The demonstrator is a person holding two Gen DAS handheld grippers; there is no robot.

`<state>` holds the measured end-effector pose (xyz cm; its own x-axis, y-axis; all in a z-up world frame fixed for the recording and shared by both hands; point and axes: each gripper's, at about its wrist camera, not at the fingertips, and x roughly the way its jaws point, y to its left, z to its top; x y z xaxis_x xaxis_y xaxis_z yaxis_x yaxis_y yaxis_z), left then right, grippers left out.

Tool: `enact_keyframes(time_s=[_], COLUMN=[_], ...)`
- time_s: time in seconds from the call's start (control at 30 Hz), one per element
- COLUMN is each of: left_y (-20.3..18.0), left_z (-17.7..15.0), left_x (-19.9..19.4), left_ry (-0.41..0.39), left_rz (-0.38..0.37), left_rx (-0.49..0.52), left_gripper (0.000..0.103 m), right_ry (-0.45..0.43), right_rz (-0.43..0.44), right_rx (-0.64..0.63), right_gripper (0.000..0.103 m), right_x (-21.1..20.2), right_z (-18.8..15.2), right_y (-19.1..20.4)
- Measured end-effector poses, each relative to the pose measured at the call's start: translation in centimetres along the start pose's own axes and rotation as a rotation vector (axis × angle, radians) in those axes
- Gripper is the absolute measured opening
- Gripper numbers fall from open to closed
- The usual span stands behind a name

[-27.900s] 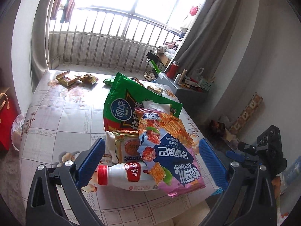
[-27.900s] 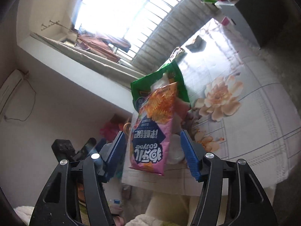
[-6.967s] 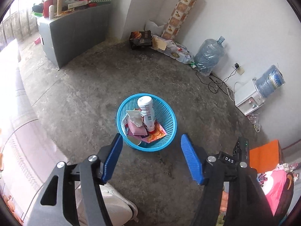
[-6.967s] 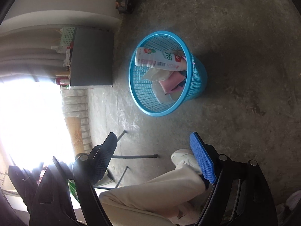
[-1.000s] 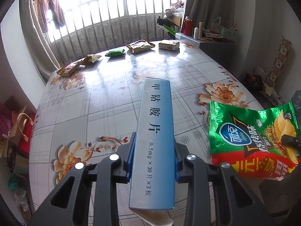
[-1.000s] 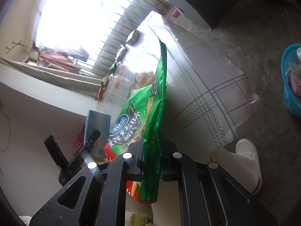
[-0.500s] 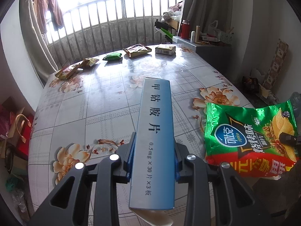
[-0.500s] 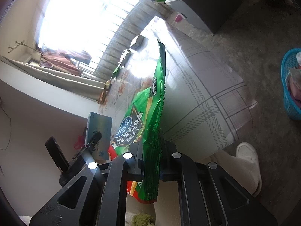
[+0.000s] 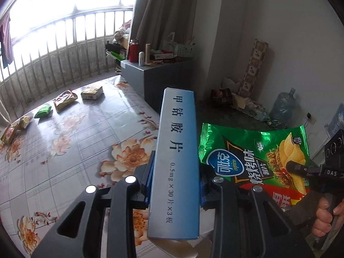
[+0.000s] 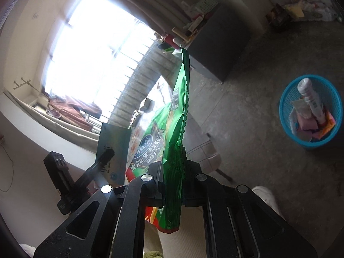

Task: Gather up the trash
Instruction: 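Carry the medicine box and chip bag over the blue wastebasket, then open both grippers to drop the box and chip bag into the wastebasket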

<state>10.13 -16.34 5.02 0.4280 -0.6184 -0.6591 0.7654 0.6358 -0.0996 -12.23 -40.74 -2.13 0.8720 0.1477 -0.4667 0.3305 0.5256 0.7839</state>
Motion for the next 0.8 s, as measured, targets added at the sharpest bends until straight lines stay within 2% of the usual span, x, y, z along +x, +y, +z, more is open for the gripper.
enact_keyframes(time_s=[0.13,0.3,0.47,0.6,0.67,0.73,0.77,0.8], left_y=[-5.1,-10.5,-14.9,-16.1,-16.3,-16.7,-17.1,-17.5], left_z=[1.7,3.2,3.0,2.4,2.2,1.9,1.6,1.4], left_x=[3.8,9.7,14.7,17.4,18.7,20.0,20.7,21.3], left_ry=[0.051,0.154,0.233,0.283,0.303,0.328,0.342,0.354], left_rz=[-0.107,-0.232,-0.240,-0.231,-0.224,-0.216,-0.214,-0.213], left_rx=[0.038,0.015,0.059,0.065,0.060,0.055,0.054,0.052], left_gripper=[0.030,0.030,0.030,0.030,0.030,0.030,0.030,0.030], right_ry=[-0.070,-0.123,-0.102,-0.067,-0.055,0.002,0.038,0.076], right_rz=[-0.034,-0.107,-0.133,-0.186,-0.215,-0.303,-0.349,-0.384], right_rx=[0.080,0.193,0.328,0.429,0.461,0.478,0.492,0.508], right_gripper=[0.008,0.008,0.008,0.010,0.015,0.030,0.043,0.045], right_x=[-3.1,-5.4,-4.2,-1.2,0.6,2.8,3.9,5.1], right_z=[0.4,0.9,2.0,3.0,3.9,4.3,4.4,4.4], right_y=[-4.2,-10.1,-16.1,-21.5,-24.7,-27.6,-29.3,-30.9])
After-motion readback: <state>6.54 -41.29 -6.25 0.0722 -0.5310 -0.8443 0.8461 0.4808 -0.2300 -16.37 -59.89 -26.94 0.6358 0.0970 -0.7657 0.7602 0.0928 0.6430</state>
